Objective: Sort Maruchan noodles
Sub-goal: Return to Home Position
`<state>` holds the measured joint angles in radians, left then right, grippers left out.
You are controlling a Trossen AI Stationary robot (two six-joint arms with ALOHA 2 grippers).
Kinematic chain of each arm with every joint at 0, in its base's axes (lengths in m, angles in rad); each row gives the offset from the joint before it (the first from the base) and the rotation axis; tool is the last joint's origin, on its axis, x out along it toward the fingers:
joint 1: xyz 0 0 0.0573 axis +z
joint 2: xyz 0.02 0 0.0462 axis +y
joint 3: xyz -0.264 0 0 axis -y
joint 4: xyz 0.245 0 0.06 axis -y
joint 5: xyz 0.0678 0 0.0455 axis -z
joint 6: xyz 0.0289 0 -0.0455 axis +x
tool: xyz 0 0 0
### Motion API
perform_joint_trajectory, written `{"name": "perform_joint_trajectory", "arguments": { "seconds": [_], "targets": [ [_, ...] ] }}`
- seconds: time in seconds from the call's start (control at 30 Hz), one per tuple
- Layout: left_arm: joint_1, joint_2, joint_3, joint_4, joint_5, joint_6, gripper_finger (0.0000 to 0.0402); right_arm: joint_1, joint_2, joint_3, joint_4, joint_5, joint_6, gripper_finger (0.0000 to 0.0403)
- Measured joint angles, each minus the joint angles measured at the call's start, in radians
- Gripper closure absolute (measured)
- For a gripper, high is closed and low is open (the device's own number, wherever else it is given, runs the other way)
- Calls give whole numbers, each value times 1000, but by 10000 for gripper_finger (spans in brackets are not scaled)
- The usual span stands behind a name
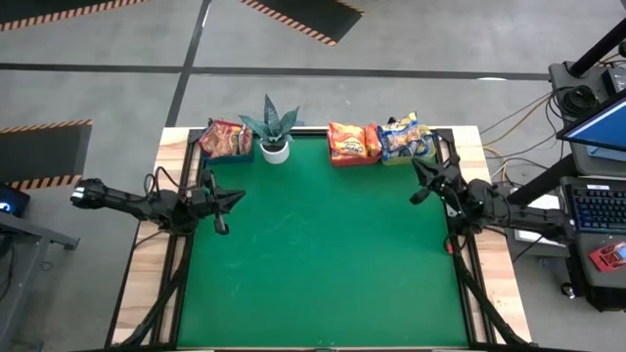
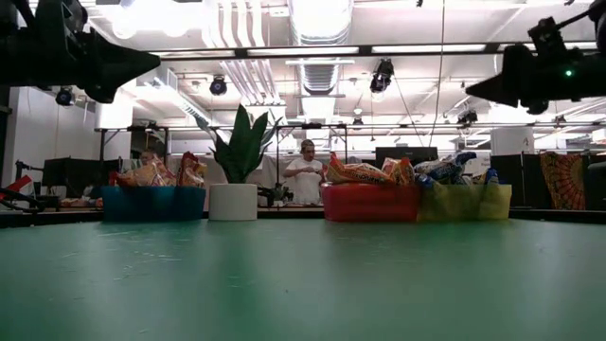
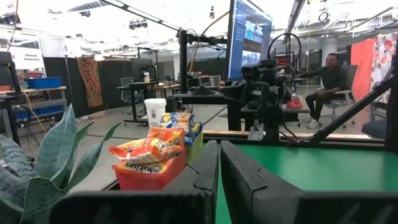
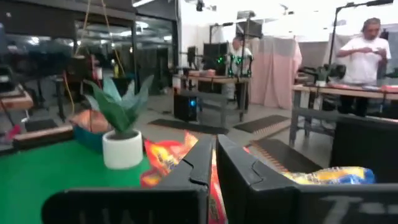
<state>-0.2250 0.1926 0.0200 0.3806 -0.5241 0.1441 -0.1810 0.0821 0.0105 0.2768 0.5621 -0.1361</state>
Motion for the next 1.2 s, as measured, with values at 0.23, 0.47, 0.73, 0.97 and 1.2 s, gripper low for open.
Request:
{"name": "perform_joint_trajectory", "arguments": {
  "seconds": [0.23,0.47,0.73,0.97,1.2],
  "targets": [
    [0,12,1,-3,1,-1,402,43,-82,0,-209,-29,-10,390],
    [0,26,2,-4,10,-1,402,10,-82,-1,-220,-88,37,390],
    [0,42,2,-4,10,-1,402,-3,-82,0,-233,-310,-52,390],
    [0,55,2,-4,10,-1,402,-3,-65,-1,-229,-310,21,390],
    [0,67,2,-3,10,-1,402,-3,-34,0,-226,-309,31,390]
  ]
}}
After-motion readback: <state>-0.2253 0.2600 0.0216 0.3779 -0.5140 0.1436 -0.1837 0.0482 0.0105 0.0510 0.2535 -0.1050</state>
